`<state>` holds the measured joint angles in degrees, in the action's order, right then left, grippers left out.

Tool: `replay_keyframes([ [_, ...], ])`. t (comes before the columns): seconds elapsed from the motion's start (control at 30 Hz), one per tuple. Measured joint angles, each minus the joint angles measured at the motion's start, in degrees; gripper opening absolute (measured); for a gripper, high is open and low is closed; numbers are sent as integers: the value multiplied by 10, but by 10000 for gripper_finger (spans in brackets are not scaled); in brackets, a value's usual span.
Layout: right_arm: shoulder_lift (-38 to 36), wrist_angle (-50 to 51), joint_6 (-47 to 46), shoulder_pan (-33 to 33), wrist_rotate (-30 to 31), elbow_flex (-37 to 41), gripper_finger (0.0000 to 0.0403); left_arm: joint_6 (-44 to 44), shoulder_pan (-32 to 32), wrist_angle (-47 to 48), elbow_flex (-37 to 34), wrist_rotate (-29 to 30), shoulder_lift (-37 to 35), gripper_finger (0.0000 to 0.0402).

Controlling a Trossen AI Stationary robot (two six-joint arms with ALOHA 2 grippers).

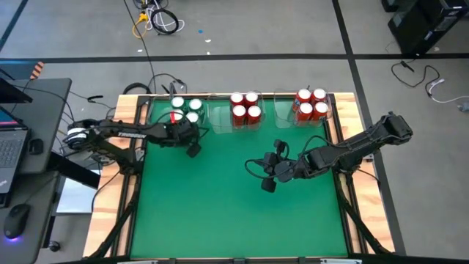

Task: Sort soda cans
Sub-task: Move the left transparent bin to the left side of the center transparent bin

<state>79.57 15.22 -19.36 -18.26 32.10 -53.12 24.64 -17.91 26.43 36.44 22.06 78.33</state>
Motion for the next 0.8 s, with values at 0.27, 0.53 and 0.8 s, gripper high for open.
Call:
replay_keyframes([
  [0.27,0,2,0,0,0,0,0,-50,-51,-123,0,-3,22,0],
  [0.53,1,10,-4,25,0,0,0,-81,-58,-160,1,-29,38,0],
  [0.8,72,-40,77,124,-73,21,0,-113,-16,-163,1,-75,35,0],
])
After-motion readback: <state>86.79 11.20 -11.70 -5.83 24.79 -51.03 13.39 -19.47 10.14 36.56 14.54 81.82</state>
